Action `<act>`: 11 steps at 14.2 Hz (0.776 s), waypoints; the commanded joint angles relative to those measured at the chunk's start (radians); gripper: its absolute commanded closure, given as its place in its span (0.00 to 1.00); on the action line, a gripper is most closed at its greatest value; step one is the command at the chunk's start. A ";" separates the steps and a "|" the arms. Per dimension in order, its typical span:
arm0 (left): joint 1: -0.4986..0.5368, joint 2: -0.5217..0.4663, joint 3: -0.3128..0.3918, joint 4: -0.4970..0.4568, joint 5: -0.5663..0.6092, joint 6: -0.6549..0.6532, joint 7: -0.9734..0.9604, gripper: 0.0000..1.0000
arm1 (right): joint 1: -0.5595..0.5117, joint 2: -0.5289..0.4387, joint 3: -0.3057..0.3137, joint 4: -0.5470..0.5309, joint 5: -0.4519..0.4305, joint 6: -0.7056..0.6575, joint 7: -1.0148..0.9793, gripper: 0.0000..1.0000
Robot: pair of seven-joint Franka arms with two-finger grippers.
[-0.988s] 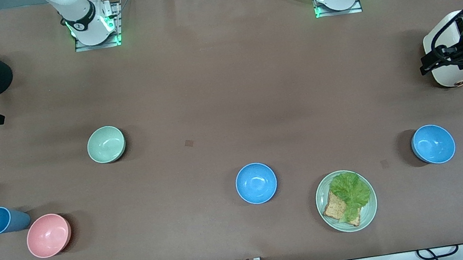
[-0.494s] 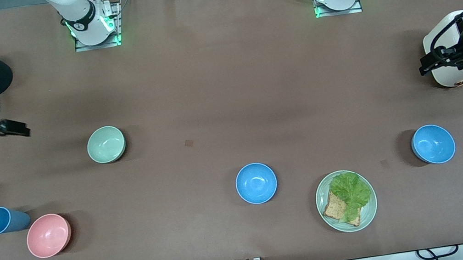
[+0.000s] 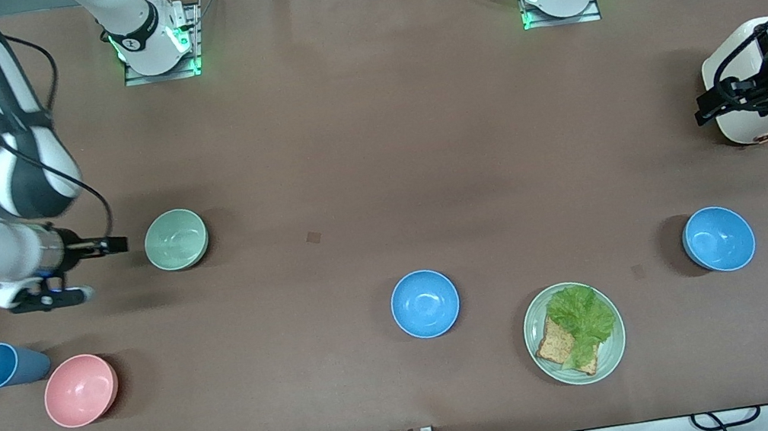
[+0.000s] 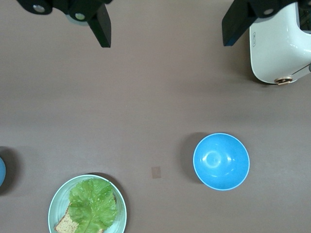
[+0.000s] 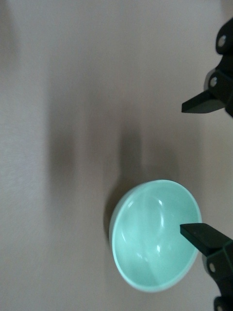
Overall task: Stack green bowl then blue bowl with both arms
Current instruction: 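Lower the right gripper and grasp the pale green bowl rim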
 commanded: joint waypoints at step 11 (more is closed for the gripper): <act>0.004 0.016 -0.002 0.036 -0.024 -0.025 -0.004 0.00 | 0.023 0.149 0.027 0.003 0.038 0.073 0.019 1.00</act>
